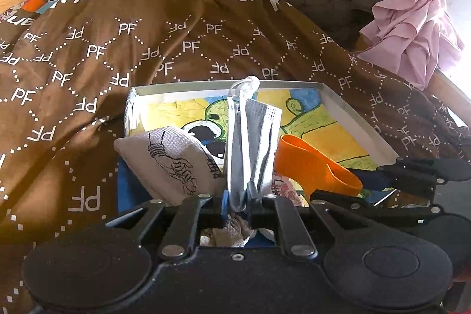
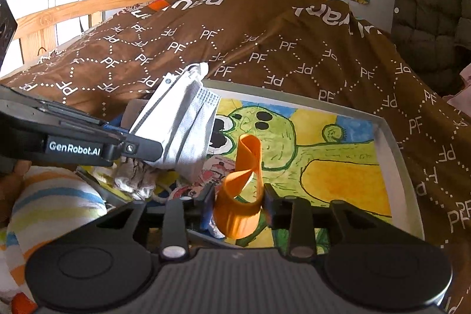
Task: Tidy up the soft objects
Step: 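Lower the face mask into the tray while the right gripper lowers the orange strip beside it, then withdraw both open tools from the tray back over the pile of soft items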
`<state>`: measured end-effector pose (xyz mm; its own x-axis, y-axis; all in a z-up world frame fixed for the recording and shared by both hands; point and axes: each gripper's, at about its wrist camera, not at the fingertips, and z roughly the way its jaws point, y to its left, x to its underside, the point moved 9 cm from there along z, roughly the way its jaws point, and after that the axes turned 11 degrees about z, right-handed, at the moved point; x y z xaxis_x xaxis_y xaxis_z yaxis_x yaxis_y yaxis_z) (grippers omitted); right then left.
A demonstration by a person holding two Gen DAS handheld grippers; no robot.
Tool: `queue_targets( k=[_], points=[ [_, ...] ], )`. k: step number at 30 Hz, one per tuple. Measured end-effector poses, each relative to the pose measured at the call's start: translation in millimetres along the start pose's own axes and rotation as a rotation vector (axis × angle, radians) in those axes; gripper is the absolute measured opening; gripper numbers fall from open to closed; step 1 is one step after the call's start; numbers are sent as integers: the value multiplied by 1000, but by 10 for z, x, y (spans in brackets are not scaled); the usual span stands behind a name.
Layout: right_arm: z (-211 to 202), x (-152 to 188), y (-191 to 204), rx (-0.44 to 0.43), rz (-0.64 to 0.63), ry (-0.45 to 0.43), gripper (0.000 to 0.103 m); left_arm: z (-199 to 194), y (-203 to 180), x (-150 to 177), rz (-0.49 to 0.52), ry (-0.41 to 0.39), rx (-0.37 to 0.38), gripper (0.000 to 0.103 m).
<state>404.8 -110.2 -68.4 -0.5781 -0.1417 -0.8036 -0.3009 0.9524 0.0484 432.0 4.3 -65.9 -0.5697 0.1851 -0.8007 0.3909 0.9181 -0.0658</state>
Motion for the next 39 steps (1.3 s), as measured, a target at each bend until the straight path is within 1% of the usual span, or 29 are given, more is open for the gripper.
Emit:
queue_targets(
  k=[4, 10, 13, 15, 16, 17, 18, 20, 21, 23, 24, 27, 29, 32, 34, 39],
  points=[
    [-47, -7, -23, -3, 9, -10, 43, -36, -15, 1, 9, 2, -13, 16],
    [-191, -45, -60, 10, 5, -42, 55, -135, -50, -30, 14, -6, -32, 34],
    [-274, -76, -76, 13, 5, -57, 59, -207, -73, -57, 12, -18, -39, 37],
    [-339, -97, -86, 16, 4, -72, 64, -262, -90, -75, 13, -26, -45, 40],
    [-373, -106, -87, 17, 1, -81, 66, -298, -100, -88, 14, -33, -50, 45],
    [-411, -116, -88, 19, -3, -90, 70, -334, -104, -97, 13, -41, -53, 49],
    [-445, -122, -90, 20, -5, -99, 73, -366, -110, -107, 10, -49, -57, 51],
    [-532, -139, -100, 23, -5, -119, 78, -452, -130, -129, 5, -70, -56, 58],
    [-573, -148, -107, 25, -2, -128, 82, -491, -144, -134, 5, -76, -56, 60],
    [-661, -178, -133, 31, 7, -150, 86, -580, -177, -154, 12, -90, -62, 67],
    [-713, -190, -146, 34, 13, -161, 88, -614, -191, -163, 17, -94, -63, 68],
    [-854, -219, -184, 41, 33, -183, 94, -769, -257, -199, 33, -118, -71, 77],
    [-963, -229, -199, 49, 40, -200, 96, -867, -297, -218, 37, -133, -77, 86],
    [-1136, -232, -207, 52, 45, -219, 100, -1045, -359, -231, 37, -165, -91, 96],
    [-1273, -222, -205, 51, 56, -237, 102, -1177, -403, -220, 32, -193, -99, 97],
    [-1589, -174, -190, 60, 74, -278, 103, -1444, -530, -170, 44, -214, -103, 98]
  ],
)
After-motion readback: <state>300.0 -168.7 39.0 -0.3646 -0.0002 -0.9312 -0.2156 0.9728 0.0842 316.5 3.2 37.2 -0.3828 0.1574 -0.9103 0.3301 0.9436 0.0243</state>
